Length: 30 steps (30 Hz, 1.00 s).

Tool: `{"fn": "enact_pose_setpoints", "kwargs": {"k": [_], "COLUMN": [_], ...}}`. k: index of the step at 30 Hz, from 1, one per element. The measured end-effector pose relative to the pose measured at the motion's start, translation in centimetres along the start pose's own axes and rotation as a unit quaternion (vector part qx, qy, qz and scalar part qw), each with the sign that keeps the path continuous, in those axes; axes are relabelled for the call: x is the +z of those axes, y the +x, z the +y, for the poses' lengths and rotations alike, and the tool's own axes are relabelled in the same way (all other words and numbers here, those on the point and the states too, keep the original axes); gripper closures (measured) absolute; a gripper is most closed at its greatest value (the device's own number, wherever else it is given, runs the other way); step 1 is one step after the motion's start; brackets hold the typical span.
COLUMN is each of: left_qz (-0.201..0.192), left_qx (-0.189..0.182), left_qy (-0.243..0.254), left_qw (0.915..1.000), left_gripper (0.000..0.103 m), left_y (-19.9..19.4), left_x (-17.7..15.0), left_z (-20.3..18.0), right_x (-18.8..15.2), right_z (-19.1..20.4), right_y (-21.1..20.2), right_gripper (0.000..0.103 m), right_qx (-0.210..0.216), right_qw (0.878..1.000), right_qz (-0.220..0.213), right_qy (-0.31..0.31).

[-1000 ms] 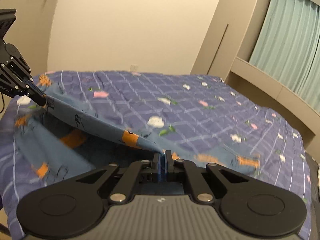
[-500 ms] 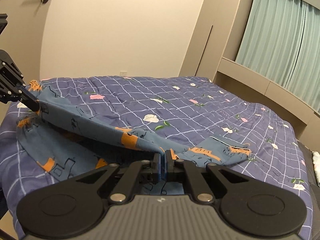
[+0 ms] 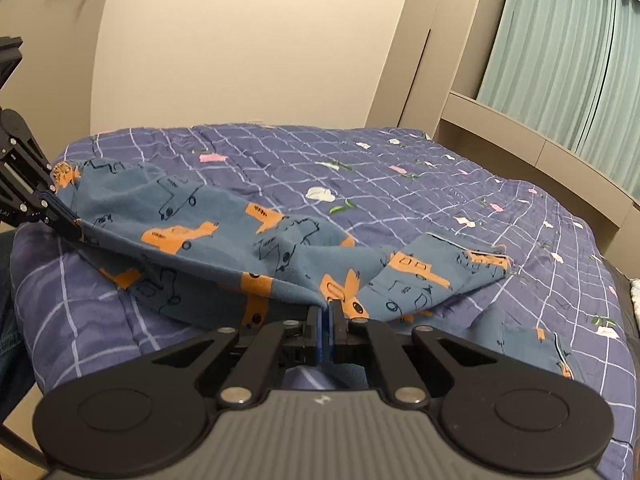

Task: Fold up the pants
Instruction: 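Lift the waistband with both grippers and fold it over toward the cuffs, then open both grippers and release the folded waistband onto the pants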

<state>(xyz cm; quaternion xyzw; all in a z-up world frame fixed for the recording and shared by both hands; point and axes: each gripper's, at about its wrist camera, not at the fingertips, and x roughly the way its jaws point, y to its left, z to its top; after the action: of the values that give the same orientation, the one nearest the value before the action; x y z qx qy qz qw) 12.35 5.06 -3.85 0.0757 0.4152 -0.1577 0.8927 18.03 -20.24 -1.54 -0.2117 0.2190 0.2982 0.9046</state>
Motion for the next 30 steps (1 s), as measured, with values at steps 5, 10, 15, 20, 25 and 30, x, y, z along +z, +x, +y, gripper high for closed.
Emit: {"fn": "enact_pose_setpoints", "kwargs": {"k": [5,10,15,20,25,30], "left_qz": [0.009,-0.006,-0.044,-0.084,-0.100,-0.113], "left_qx": [-0.019,-0.035,-0.051,-0.071,-0.102,-0.137], "left_qy": [-0.034,-0.049,-0.082,-0.097,-0.124,-0.142], "left_qw": [0.9992,0.9982,0.9943,0.9892,0.9820,0.9738], "left_gripper": [0.089,0.065,0.028,0.005,0.002,0.002], "left_y": [0.9,0.4,0.0,1.4,4.4,7.2], "left_x": [-0.2,0.2,1.8,5.0,8.8,12.4], "left_z": [0.4,-0.3,-1.4,-3.2,-4.7,-6.7], "right_x": [-1.1,-1.6,-2.0,-2.7,-3.6,-5.1], "right_z": [0.1,-0.2,-1.5,-4.7,-8.5,-12.9], "right_y": [0.9,0.8,-1.0,-2.7,-3.3,-3.3], "right_gripper": [0.098,0.073,0.031,0.000,0.000,0.000], "right_qx": [0.001,0.003,-0.013,-0.042,-0.070,-0.093], "right_qw": [1.000,0.999,0.998,0.993,0.986,0.979], "right_qz": [0.014,0.012,-0.005,-0.012,0.008,0.029], "right_qy": [0.015,0.036,0.064,0.112,0.150,0.180]}}
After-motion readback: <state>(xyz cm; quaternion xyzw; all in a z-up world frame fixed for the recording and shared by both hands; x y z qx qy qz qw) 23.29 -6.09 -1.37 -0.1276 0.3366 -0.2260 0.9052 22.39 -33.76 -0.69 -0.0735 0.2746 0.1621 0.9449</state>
